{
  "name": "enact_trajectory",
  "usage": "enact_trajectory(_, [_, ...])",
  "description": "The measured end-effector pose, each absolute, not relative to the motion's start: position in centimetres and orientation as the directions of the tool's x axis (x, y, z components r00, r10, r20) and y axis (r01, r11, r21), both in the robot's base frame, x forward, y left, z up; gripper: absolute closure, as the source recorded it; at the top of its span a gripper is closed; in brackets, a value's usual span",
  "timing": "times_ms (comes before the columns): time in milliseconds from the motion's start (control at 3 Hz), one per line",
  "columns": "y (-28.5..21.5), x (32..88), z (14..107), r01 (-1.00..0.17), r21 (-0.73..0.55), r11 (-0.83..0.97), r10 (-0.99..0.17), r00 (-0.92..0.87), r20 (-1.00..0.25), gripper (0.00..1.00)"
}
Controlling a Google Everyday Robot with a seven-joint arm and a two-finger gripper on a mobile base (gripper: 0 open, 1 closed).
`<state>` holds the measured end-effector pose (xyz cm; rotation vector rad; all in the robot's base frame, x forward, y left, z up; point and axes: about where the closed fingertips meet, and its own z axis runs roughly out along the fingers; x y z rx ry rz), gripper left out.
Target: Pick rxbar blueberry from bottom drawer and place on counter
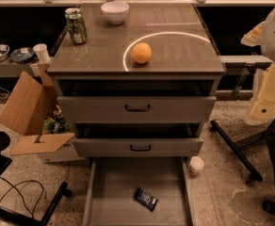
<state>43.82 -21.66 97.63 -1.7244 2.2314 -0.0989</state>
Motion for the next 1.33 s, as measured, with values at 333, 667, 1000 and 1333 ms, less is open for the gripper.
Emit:
enact_trajectory(333, [-21.7, 43.8, 97.6, -0.931, -0.246, 0.27, -0.953, -0.221, -0.207, 0.0])
enact_trajectory(667, [-21.6, 43.8, 96.0, -0.918, -0.264, 0.294, -0.944, -0.237, -0.229, 0.0])
enact_trajectory(1000, [-21.0, 43.6, 90.7, -0.903, -0.261, 0.343, -0.927, -0.279, -0.253, 0.0])
enact_trajectory(1333, [-19.9, 44.8, 81.5, -0.887, -0.244, 0.391, -0.905, -0.323, -0.277, 0.0])
